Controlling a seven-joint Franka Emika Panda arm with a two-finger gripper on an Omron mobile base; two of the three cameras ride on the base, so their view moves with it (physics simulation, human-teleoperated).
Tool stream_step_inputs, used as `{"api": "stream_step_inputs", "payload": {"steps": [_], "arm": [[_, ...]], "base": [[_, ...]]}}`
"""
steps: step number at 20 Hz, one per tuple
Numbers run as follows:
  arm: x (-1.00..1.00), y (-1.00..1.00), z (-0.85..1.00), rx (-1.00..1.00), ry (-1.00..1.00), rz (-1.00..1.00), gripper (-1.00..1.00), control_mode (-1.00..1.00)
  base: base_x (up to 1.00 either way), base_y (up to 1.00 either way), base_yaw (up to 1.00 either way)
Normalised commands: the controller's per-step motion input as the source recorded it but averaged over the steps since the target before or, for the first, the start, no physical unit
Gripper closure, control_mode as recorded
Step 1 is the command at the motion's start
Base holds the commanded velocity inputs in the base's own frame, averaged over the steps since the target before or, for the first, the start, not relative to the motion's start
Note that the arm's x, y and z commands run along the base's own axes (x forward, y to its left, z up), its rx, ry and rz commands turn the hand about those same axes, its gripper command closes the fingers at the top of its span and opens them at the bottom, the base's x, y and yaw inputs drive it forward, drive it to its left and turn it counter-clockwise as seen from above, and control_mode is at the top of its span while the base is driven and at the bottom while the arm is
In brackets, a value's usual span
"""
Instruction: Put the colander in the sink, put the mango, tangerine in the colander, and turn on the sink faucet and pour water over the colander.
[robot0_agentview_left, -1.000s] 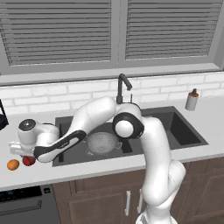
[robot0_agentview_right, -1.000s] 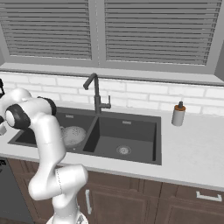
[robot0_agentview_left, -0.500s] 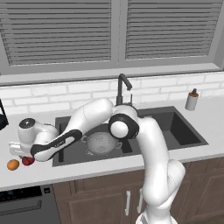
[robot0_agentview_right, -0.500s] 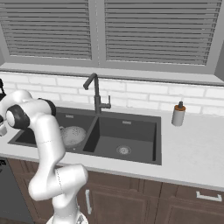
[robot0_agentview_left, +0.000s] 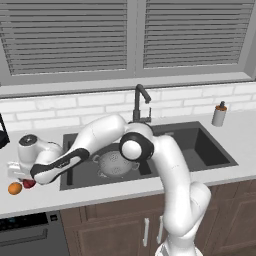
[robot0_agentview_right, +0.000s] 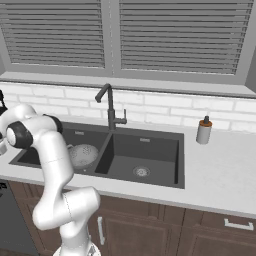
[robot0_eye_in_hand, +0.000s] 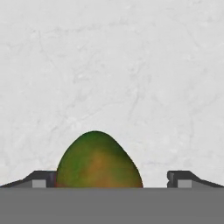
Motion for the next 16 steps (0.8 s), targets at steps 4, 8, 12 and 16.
{"api": "stream_step_inputs", "payload": {"steps": [4, 8, 12, 16], "arm": [[0.0, 0.09, -0.24, 0.0, 0.06, 0.0, -1.0, -1.0], [0.0, 0.01, -0.22, 0.0, 0.07, 0.0, -1.0, -1.0], [0.02, 0.0, -0.18, 0.0, 0.02, 0.0, -1.0, -1.0], [0.01, 0.0, -0.16, 0.0, 0.0, 0.0, 1.0, -1.0]], "base": [[0.0, 0.0, 0.0], [0.0, 0.0, 0.0], [0.0, 0.0, 0.0], [0.0, 0.0, 0.0]]}}
